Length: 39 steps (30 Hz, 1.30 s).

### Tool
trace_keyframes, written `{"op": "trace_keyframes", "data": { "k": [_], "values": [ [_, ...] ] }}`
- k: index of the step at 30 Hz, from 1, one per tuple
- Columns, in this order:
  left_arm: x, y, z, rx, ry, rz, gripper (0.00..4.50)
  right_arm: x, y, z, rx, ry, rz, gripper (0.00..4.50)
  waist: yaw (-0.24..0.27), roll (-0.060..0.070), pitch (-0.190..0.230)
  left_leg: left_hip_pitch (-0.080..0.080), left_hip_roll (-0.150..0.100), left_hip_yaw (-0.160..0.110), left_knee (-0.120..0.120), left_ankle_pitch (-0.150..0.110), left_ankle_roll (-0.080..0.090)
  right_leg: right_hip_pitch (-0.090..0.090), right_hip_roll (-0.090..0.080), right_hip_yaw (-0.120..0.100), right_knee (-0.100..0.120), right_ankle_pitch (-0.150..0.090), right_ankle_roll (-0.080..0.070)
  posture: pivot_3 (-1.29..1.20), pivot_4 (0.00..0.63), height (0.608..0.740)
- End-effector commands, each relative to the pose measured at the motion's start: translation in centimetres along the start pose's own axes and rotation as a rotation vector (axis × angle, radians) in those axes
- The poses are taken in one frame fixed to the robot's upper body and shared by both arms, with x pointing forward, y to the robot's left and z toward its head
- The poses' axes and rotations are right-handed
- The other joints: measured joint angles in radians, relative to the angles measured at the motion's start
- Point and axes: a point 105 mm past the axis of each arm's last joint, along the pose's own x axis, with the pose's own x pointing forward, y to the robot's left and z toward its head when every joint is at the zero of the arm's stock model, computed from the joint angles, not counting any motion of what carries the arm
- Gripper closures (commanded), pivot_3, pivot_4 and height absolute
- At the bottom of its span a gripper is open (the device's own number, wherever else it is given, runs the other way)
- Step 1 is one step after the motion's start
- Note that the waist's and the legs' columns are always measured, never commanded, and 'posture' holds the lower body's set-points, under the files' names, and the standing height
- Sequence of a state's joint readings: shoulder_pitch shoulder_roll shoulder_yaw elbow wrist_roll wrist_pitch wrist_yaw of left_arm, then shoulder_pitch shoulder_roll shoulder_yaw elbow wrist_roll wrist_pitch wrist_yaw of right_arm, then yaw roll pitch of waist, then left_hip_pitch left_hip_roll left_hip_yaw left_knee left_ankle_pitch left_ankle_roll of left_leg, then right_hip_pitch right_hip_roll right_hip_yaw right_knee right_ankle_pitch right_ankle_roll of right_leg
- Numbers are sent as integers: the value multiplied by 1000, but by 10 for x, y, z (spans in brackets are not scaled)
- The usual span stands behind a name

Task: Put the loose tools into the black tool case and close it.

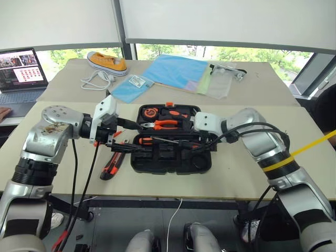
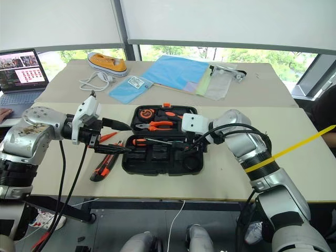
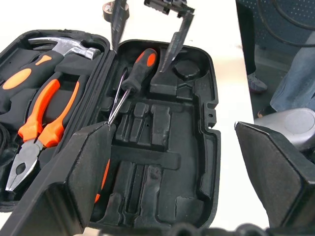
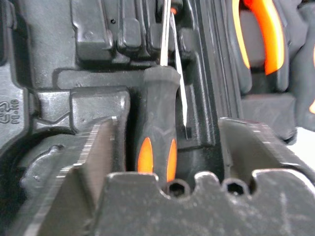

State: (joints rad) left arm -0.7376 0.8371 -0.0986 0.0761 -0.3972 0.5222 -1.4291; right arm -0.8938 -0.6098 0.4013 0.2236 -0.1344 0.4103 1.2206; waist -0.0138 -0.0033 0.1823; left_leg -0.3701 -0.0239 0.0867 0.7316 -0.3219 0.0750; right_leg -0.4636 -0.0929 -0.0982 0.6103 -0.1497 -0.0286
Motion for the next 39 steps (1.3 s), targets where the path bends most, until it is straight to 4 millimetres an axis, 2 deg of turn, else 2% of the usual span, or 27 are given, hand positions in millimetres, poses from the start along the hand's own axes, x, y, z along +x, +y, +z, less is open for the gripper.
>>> {"op": "trace_keyframes", "data": {
  "k": [1, 6, 10, 11, 15, 21, 25, 31, 38, 39],
  "values": [
    [-4, 2, 14, 60, -14, 12, 139, -5, 1, -4, 10, 13, 18, 2471, 0, 0, 0, 0, 0, 0, 0, 0, 0, 0, 0, 0, 0, 0, 0, 0, 150, 718],
    [-5, 2, 15, 63, -11, 11, 139, -2, 3, -9, 51, 17, 39, 2471, -1, 0, 0, 0, 0, 0, 0, 0, 0, 0, 0, 0, 0, 0, 0, 0, 150, 718],
    [-6, 2, 15, 62, -7, 13, 139, -4, 0, -3, 51, -12, 25, 3502, -2, 0, 0, 0, 1, 0, 0, 0, 0, 0, 0, 0, 0, 0, 0, 0, 150, 718],
    [-6, 3, 14, 62, -6, 13, 139, -4, 0, -2, 46, -16, 31, 3534, -2, 0, 0, 0, 1, 0, 0, 0, 0, 0, 0, 0, 0, 0, 0, 0, 150, 718],
    [-7, 3, 14, 63, -3, 15, 139, -7, 2, 3, 31, -30, 41, 3534, -1, 0, 0, 0, 1, 0, 0, 0, 0, 0, -1, 0, 0, -1, 1, 0, 150, 718],
    [-8, 4, 14, 66, 2, 19, 139, -13, -5, 27, -68, -110, 9, 3534, -2, 0, 0, 0, 1, 0, 0, 0, 0, 0, -1, 0, 0, 0, 0, 0, 150, 718],
    [-8, 4, 16, 72, 3, 18, 139, -11, -5, 23, -122, -70, 6, 3534, -1, 0, 0, 0, 1, 0, 0, 0, 0, 0, 0, 0, 0, 0, 0, 0, 150, 718],
    [-9, 4, 16, 77, 4, 20, 139, -7, -9, -1, -242, 33, -16, 3534, -1, 0, 0, 0, 0, 0, 0, 0, 0, 0, 0, 0, 0, -1, 1, 0, 150, 718],
    [-9, 5, 16, 82, 6, 25, 139, -7, -8, 2, -249, 12, 7, 3534, -3, 0, 0, 1, 1, 0, 0, 0, 0, 0, -1, 0, 0, -1, 1, 0, 150, 718],
    [-9, 5, 16, 83, 5, 25, 139, -7, -9, 6, -253, 0, -3, 3036, -3, 0, 0, 1, 1, 0, 0, 0, 0, 0, -1, 0, 0, -1, 1, 0, 150, 718]
  ]
}}
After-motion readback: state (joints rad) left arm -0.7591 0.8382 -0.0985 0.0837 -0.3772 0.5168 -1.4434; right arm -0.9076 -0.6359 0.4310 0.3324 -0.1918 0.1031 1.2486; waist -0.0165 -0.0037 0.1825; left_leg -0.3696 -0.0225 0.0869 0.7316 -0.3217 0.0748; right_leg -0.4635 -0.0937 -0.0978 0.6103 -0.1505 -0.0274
